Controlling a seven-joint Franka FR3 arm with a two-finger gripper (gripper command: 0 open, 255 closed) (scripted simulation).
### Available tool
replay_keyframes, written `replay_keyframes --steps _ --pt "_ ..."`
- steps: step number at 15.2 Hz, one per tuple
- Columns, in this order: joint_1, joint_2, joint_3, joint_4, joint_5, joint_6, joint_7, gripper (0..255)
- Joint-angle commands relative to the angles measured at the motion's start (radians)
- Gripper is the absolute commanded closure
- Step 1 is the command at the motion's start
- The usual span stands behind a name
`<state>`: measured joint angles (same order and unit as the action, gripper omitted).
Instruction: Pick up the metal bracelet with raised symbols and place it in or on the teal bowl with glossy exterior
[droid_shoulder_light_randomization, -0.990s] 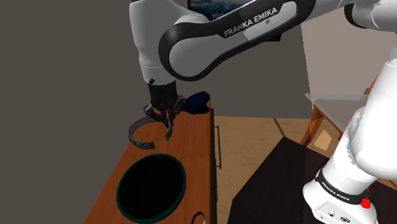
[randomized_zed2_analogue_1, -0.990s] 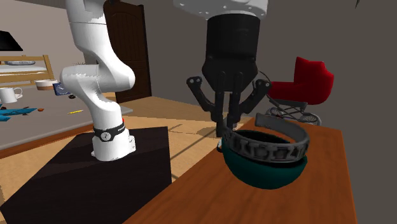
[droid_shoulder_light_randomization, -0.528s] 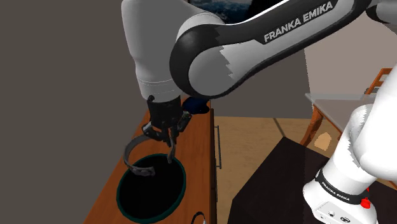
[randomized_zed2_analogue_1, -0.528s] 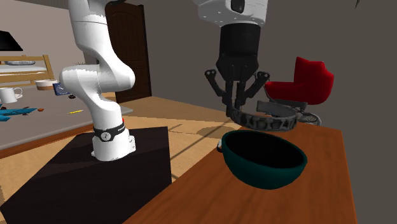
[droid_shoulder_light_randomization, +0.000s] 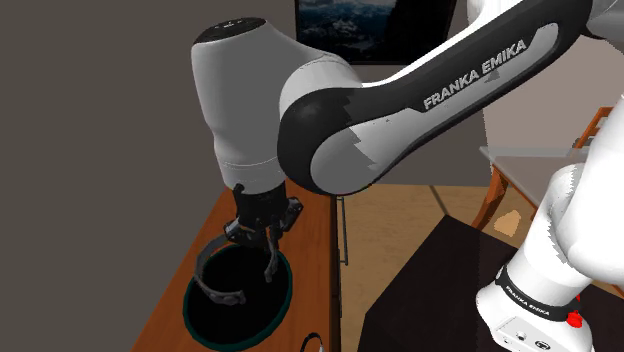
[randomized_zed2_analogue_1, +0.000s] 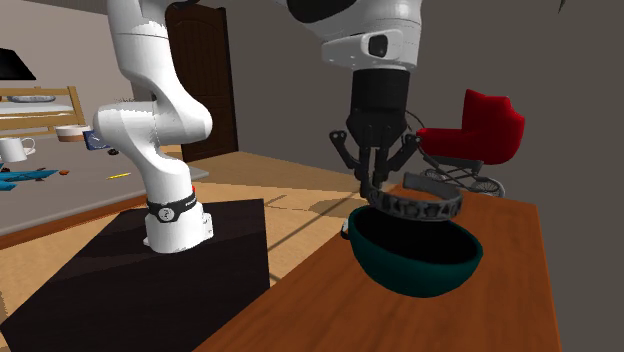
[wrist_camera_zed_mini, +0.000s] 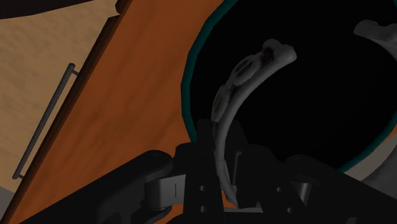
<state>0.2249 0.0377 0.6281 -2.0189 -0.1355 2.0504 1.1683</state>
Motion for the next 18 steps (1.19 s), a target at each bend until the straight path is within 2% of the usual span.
replay_keyframes --steps 1,7,15,16,18 --pt "0.000 0.010 -0.001 -0.018 -0.009 0.026 0.007 255" --pt "0.005 0.054 -0.003 -0.066 -0.047 0.107 0.039 255" --pt "0.005 0.054 -0.003 -0.066 -0.047 0.107 0.039 255" --pt "0.005 0.055 -0.003 -0.066 -0.048 0.107 0.040 0" --pt "0.005 0.055 -0.003 -0.066 -0.048 0.107 0.040 0"
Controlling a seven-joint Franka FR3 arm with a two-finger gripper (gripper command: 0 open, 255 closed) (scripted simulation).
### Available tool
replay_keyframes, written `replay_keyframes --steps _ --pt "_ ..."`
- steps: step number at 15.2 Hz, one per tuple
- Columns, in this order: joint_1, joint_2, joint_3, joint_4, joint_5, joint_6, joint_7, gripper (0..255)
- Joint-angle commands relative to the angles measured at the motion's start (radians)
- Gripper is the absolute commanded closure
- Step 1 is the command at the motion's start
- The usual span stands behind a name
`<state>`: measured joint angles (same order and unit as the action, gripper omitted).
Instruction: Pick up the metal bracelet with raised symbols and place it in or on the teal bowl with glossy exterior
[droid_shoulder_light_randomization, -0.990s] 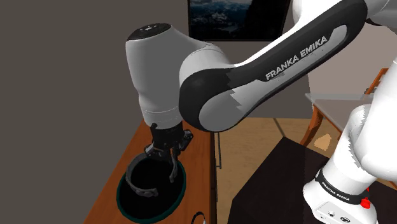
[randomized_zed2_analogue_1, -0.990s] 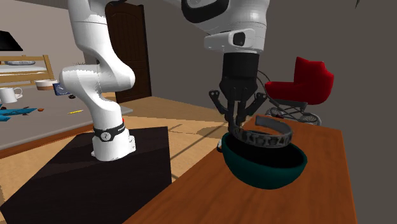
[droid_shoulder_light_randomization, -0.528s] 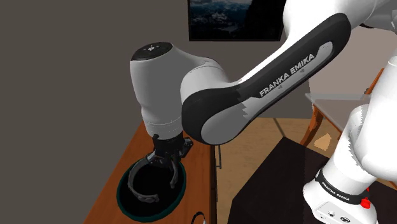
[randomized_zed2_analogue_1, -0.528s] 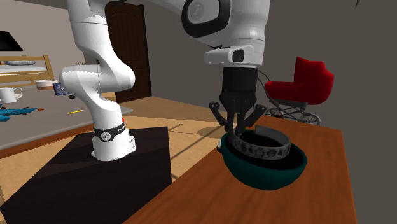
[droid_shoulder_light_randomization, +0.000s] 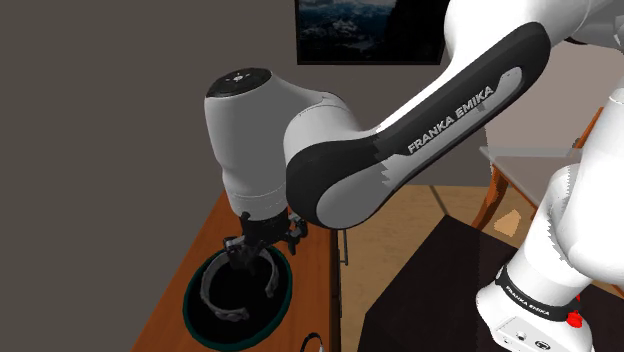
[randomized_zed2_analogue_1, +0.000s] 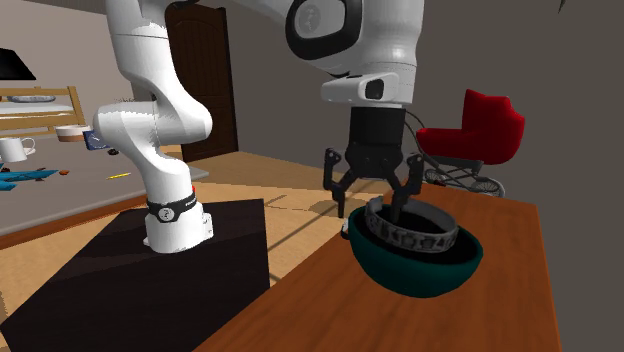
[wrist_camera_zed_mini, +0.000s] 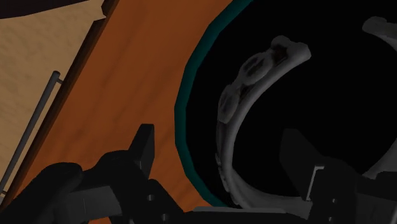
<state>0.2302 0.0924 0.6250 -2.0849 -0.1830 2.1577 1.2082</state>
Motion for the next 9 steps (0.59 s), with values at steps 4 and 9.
replay_keyframes --steps 4,9 --pt "-0.001 -0.018 0.003 0.016 0.016 -0.030 -0.012 0" --pt "-0.002 -0.060 0.007 0.070 0.052 -0.116 -0.036 0"
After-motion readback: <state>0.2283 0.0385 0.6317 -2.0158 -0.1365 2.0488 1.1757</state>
